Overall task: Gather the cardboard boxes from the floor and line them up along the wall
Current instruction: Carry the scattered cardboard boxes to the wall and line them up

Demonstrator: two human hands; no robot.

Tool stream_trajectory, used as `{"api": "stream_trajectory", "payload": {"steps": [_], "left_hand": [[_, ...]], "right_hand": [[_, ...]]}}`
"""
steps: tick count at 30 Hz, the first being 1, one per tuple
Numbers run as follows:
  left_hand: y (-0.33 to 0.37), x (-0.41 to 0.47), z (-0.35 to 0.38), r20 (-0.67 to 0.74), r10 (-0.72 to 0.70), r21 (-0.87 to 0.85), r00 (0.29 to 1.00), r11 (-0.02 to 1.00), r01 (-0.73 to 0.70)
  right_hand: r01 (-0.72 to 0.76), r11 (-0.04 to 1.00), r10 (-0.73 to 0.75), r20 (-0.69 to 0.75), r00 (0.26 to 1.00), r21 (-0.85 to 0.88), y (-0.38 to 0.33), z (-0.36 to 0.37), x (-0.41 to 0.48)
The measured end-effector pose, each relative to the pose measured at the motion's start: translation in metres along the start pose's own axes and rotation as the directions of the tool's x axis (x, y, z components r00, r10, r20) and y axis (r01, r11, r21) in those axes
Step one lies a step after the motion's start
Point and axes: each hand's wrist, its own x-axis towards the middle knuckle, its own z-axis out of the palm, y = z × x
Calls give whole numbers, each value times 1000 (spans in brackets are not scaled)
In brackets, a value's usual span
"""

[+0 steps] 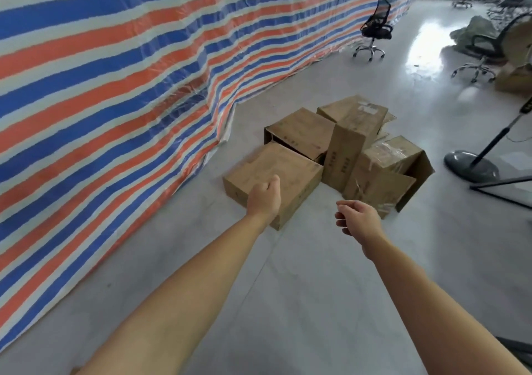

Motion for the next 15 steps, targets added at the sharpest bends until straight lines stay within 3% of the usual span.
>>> {"api": "stream_trajectory", "payload": {"steps": [7, 15], "left_hand": [[36, 182, 88, -5, -18, 72, 1000, 997, 18], [81, 360, 145, -119, -151, 126, 981, 978, 166]], "right_hand": [[-18, 1000, 18, 67, 998, 3, -33, 6, 219], [-40, 979, 90, 248, 965, -202, -101, 27, 456]]}}
